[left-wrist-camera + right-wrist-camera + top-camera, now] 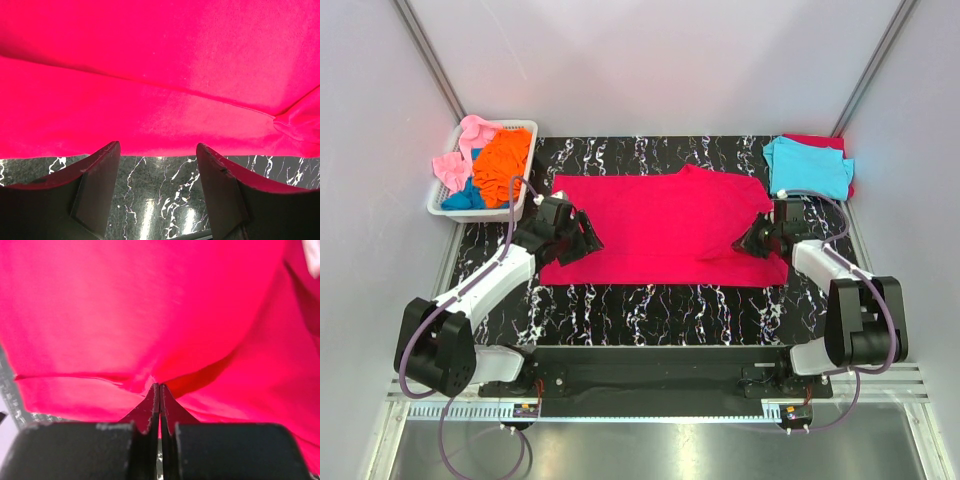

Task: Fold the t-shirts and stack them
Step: Fold the tshirt

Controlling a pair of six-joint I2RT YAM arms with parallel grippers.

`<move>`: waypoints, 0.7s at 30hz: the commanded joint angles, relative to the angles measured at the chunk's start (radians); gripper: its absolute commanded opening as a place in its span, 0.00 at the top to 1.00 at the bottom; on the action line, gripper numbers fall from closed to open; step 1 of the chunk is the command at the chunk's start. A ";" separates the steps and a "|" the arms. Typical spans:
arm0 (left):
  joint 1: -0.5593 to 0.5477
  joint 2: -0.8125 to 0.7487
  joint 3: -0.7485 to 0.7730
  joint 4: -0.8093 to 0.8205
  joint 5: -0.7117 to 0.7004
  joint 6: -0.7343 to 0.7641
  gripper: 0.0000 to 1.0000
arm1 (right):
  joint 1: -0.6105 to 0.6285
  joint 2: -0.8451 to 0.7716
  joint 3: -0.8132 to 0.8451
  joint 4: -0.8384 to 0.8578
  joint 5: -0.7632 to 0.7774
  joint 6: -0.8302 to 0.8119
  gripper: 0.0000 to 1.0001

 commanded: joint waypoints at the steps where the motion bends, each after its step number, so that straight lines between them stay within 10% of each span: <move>1: 0.000 -0.006 0.021 0.020 -0.023 0.018 0.33 | 0.007 0.008 0.075 0.063 -0.096 -0.031 1.00; 21: 0.000 0.036 0.055 0.003 -0.056 0.027 0.33 | 0.069 0.472 0.354 0.237 -0.460 -0.079 1.00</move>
